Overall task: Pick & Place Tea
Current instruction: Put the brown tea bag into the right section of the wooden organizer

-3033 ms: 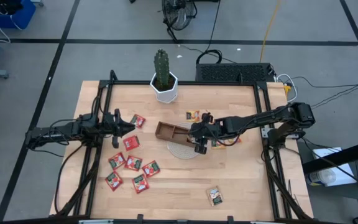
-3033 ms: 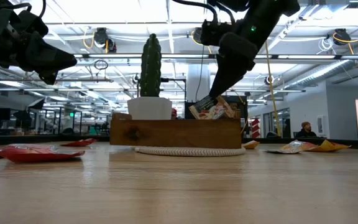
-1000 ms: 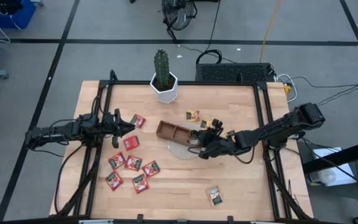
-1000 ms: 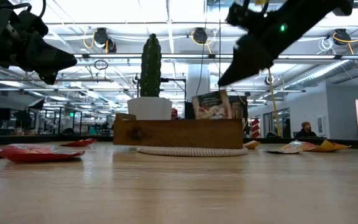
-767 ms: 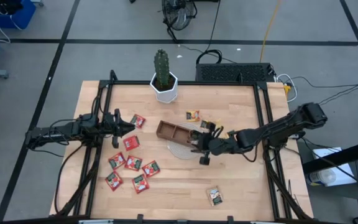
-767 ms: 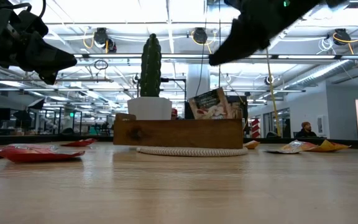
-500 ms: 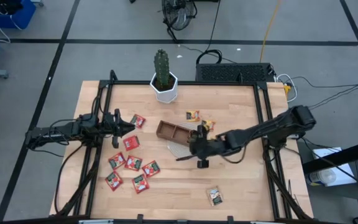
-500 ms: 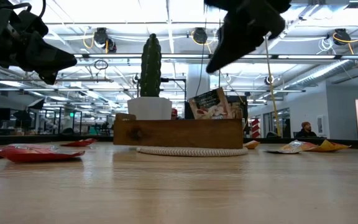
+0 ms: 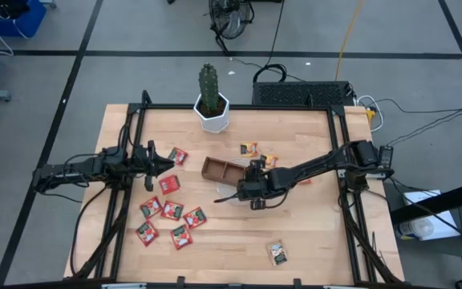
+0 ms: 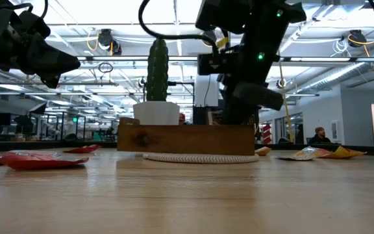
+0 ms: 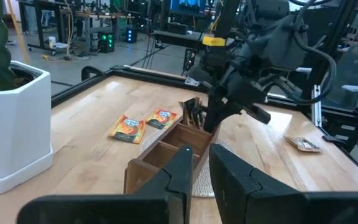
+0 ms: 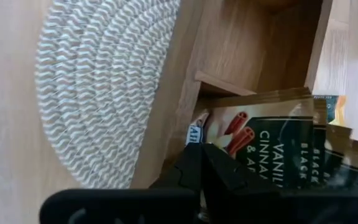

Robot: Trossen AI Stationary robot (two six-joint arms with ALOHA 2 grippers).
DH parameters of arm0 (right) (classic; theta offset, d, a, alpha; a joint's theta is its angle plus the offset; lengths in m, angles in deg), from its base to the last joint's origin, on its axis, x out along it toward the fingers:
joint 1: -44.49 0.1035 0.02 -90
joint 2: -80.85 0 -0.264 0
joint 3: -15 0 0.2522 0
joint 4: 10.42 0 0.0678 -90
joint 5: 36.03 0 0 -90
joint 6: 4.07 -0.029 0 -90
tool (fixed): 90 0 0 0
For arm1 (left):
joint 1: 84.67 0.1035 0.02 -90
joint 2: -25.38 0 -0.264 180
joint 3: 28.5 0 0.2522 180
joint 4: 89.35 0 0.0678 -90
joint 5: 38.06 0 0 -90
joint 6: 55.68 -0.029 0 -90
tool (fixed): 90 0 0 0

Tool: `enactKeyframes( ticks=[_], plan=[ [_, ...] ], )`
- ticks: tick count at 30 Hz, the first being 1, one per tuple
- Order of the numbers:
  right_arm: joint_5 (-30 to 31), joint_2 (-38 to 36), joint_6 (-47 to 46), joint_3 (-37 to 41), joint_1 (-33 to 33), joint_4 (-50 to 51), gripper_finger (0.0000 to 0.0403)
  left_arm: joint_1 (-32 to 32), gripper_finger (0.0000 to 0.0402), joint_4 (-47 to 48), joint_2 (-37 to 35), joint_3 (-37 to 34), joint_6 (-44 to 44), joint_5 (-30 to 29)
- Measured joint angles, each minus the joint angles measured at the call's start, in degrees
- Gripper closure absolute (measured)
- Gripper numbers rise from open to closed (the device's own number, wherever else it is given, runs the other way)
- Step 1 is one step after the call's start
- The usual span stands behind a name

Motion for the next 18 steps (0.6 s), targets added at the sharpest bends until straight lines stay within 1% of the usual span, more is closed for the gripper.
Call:
enactKeyframes(
  ticks=[9, 11, 15, 18],
  plan=[
    [-0.98, 1.16, -1.26, 0.09, -0.34, 1.41, 0.0403, -0.02, 0.0344, 0.0, 0.0, 0.0, 0.01, 0.0],
    [1.0, 1.2, -2.16, 0.12, -0.3, 1.82, 0.0403, -0.01, 0.0344, 0.0, 0.01, 0.0, 0.0, -0.01],
    [7.12, 1.39, -5.04, 0.23, 0.44, 2.01, 0.0403, 0.0, 0.0344, 0.0, 0.0, 0.0, 0.02, -0.02],
    [8.65, 1.5, -7.01, 0.38, 0.39, 2.35, 0.0403, -0.01, 0.0344, 0.0, 0.0, 0.0, 0.01, -0.02]
  ],
)
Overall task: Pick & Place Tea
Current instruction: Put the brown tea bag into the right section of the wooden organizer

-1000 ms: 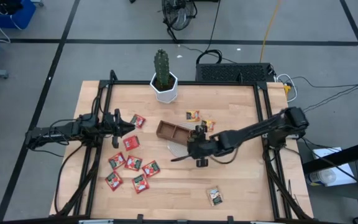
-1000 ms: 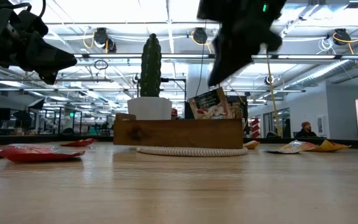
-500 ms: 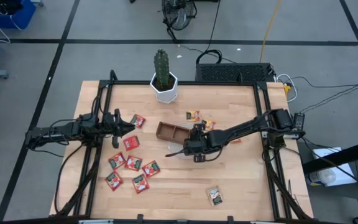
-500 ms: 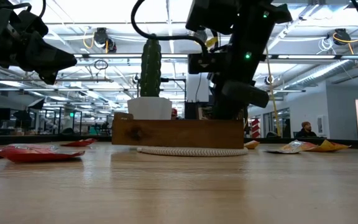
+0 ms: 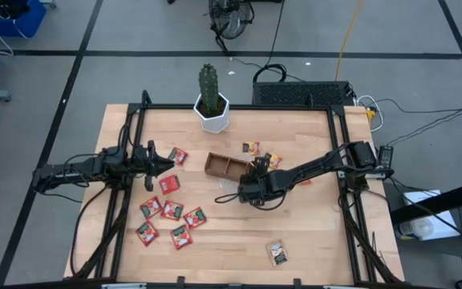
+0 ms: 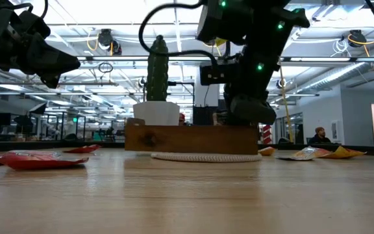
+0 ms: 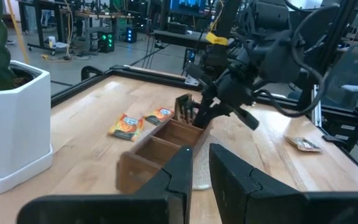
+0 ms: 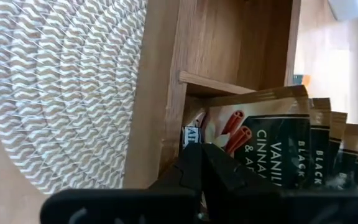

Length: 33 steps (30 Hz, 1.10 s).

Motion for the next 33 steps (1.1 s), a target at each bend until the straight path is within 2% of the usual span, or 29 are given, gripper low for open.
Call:
enactKeyframes(
  ticks=[5, 11, 23, 27, 30, 33],
  plan=[
    [-4.63, -0.26, -0.67, 0.76, -0.77, -0.5, 0.0403, 0.01, 0.0344, 0.0, 0.02, 0.0, 0.01, 0.0],
    [-0.38, -1.51, 0.56, 1.06, 0.89, -0.58, 0.0403, 0.0, 0.0344, 0.0, 0.02, 0.0, 0.01, 0.0],
    [1.24, -8.61, 0.67, 1.07, 3.1, -2.31, 0.0403, 0.01, 0.0344, 0.0, 0.0, 0.0, -0.01, 0.0],
    [1.24, -11.14, -2.21, 1.04, 6.02, -1.99, 0.0403, 0.01, 0.0344, 0.0, 0.0, 0.0, -0.01, 0.0],
    [-0.07, -13.19, -5.43, 1.02, 10.66, -2.22, 0.0403, 0.0, 0.0344, 0.0, 0.01, 0.0, 0.01, 0.0],
    [-1.52, -14.78, -6.17, 3.47, 16.05, -10.67, 0.0403, 0.01, 0.0344, -0.02, 0.0, 0.0, -0.01, 0.0]
  ],
)
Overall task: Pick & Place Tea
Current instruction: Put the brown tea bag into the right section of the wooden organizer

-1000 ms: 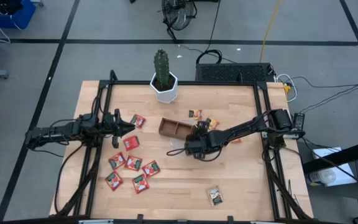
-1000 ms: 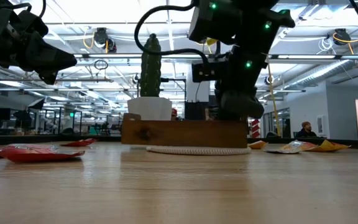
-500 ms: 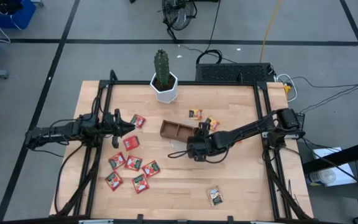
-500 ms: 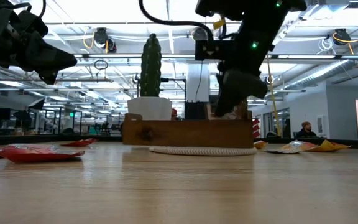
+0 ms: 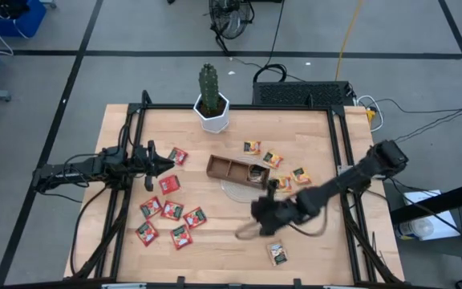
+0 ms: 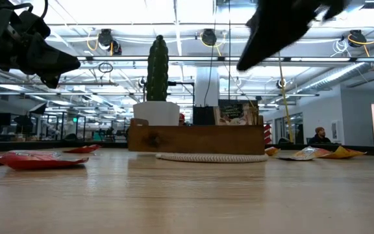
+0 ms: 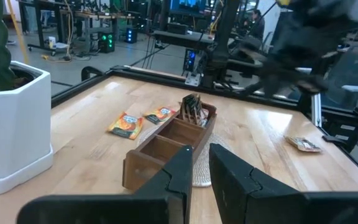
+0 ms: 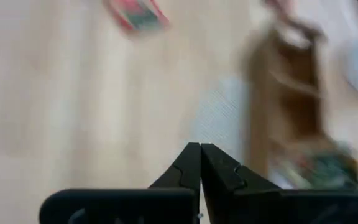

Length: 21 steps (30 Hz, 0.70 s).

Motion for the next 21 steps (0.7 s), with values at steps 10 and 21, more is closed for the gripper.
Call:
enactKeyframes(
  ticks=[10, 21],
  plan=[
    [-12.29, 0.07, 13.43, 15.06, 4.57, -50.81, 0.0263, -0.02, 0.0344, 0.02, 0.0, 0.0, 0.0, 0.02],
    [-5.85, 4.87, -7.15, -9.66, 10.5, 4.96, 0.0148, -0.01, 0.0344, 0.02, 0.01, 0.0, 0.0, 0.02]
  ],
)
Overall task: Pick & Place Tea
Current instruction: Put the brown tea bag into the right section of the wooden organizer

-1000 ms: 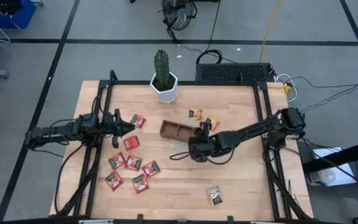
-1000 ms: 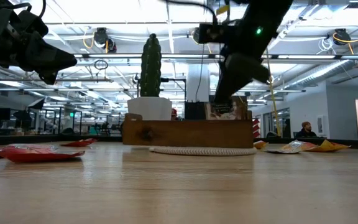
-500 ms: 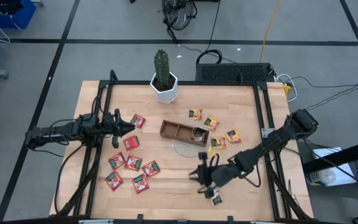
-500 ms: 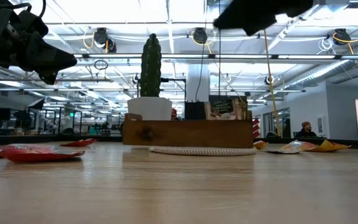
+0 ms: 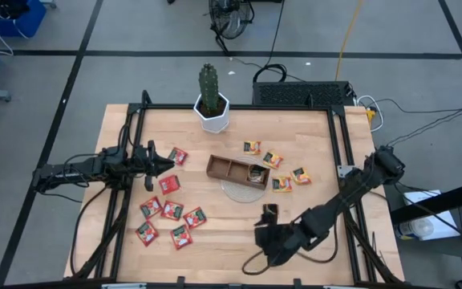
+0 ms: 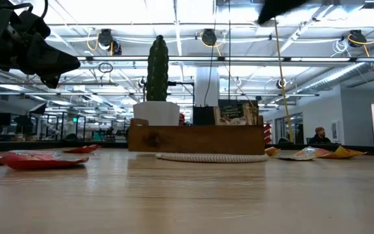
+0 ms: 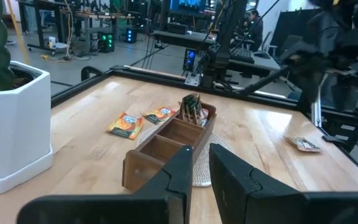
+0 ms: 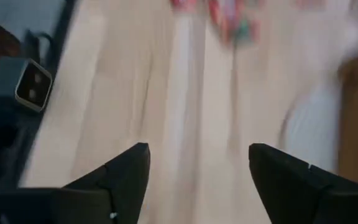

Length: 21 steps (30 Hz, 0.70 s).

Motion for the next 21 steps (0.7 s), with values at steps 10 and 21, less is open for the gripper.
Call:
enactKeyframes(
  ticks=[10, 21],
  plan=[
    [-21.29, 1.98, -35.77, 8.92, 5.6, -7.46, 0.0226, 0.01, 0.0344, 0.0, 0.01, 0.0, 0.02, -0.02],
    [-30.02, 1.8, -40.46, 21.56, 6.01, -13.82, 0.0289, 0.01, 0.0344, 0.0, 0.0, 0.0, 0.0, -0.02]
  ],
)
